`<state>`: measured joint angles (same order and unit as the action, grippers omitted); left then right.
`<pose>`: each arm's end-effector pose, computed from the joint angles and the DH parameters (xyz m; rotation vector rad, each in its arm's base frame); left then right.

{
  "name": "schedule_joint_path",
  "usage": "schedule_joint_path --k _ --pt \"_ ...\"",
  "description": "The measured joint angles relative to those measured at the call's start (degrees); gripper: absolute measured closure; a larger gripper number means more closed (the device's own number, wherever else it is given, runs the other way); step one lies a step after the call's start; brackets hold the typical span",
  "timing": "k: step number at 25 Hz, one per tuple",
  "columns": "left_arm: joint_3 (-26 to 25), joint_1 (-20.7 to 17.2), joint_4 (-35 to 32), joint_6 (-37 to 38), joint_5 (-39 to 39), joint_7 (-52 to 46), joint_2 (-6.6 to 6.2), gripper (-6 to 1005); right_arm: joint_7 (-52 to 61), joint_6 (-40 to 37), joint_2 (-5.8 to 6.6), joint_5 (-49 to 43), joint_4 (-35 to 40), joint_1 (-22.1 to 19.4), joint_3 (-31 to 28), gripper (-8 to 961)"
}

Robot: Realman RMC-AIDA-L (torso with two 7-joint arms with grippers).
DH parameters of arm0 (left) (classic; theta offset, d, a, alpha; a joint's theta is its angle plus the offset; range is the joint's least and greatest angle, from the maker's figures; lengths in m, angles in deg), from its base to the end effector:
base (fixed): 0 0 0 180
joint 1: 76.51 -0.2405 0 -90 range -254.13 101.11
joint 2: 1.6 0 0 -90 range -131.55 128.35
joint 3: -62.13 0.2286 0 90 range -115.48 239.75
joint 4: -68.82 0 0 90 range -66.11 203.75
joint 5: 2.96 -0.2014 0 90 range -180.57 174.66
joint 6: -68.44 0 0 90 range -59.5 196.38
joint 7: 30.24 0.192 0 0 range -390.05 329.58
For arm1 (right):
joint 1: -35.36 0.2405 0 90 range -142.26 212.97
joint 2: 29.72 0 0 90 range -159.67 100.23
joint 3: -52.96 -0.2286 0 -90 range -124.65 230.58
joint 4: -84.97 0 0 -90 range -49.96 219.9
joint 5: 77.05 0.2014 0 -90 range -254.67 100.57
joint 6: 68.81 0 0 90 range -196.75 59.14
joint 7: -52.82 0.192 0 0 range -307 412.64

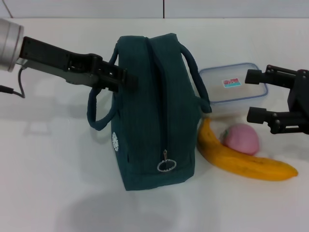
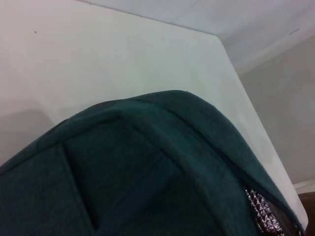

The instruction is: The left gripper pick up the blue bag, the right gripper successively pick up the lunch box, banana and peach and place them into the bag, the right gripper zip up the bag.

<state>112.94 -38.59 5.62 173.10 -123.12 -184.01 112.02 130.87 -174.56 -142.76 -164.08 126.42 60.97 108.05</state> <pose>-0.1474 0.3362 0.0285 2.6193 1.6801 0.3137 0.1621 0.2912 0.0263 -2.8129 0.2928 1.1630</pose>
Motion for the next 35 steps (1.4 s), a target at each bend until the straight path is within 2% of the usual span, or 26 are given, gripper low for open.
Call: schedule_joint_path --k 5,14,21,29,35 --pt "0.0 0.6 0.4 0.0 -0.1 0.7 -0.18 464 0.0 -0.1 -0.12 0.1 0.0 -0.5 -0.1 116" --pt "-0.3 1.2 1.0 0.2 1.5 1.8 -0.34 657 -0.5 -0.3 -0.16 0.3 0.0 -0.8 -0.1 122" --pt "-0.4 2.4 5.5 0.0 2.1 1.8 -0.81 813 -0.8 -0.3 -0.31 0.3 0.0 -0.9 -1.0 127" --pt "-0.4 2.6 5.3 -1.8 1.5 1.8 -0.99 926 -1.3 -0.6 -0.61 0.3 -0.1 -1.6 -1.8 133" --pt "-0.4 2.6 5.7 -2.3 1.8 1.4 -1.23 940 -1.4 -0.8 -0.62 0.3 -0.1 -1.8 -2.5 137"
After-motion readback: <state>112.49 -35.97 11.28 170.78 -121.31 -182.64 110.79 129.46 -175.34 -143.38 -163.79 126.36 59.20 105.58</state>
